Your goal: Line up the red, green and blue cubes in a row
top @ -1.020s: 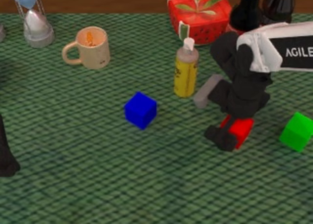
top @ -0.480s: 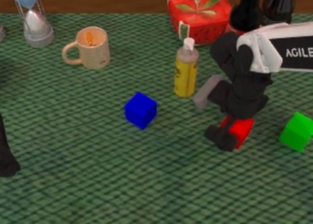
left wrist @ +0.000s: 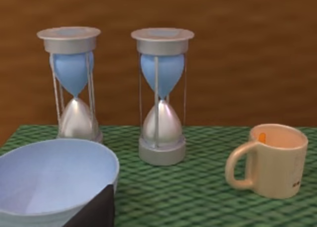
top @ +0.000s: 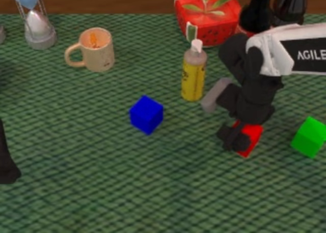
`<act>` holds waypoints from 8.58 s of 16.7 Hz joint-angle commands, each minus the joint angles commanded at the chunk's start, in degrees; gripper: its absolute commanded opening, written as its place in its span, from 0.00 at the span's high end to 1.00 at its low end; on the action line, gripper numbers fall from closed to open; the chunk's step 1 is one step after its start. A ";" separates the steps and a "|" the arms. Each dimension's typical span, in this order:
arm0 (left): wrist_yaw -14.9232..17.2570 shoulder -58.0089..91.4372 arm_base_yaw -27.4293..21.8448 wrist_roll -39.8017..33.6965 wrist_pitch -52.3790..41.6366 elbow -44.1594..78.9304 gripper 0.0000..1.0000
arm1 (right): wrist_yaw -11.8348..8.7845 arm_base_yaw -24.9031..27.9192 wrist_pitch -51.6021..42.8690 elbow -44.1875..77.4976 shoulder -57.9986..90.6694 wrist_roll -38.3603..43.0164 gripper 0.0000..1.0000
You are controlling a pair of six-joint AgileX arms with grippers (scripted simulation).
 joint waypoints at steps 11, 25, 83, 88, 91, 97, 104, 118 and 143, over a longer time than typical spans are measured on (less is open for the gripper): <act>0.00 0.00 0.00 0.00 0.00 0.00 0.00 | -0.52 -0.07 -1.78 1.13 -1.83 0.48 1.00; 0.00 0.00 0.00 0.00 0.00 0.00 0.00 | -0.58 1.34 -15.48 10.12 -5.52 -0.17 1.00; 0.00 0.00 0.00 0.00 0.00 0.00 0.00 | -0.58 25.49 -23.73 45.77 21.08 -11.76 0.00; 0.00 0.00 0.00 0.00 0.00 0.00 0.00 | -0.55 25.26 -27.94 50.14 21.63 -11.59 0.00; 0.00 0.00 0.00 0.00 0.00 0.00 0.00 | -0.59 25.57 -35.46 58.56 22.19 -11.81 0.00; 0.00 0.00 0.00 0.00 0.00 0.00 0.00 | -0.57 25.73 -40.71 63.91 22.25 -11.93 0.00; 0.00 0.00 0.00 0.00 0.00 0.00 0.00 | -0.46 18.73 -36.13 54.52 15.88 -12.32 0.00; 0.00 0.00 0.00 0.00 0.00 0.00 0.00 | -0.12 -17.03 -13.70 -2.58 -15.80 -15.74 0.00; 0.00 0.00 0.00 0.00 0.00 0.00 0.00 | -0.07 -18.02 5.55 -13.63 -8.08 -15.62 0.23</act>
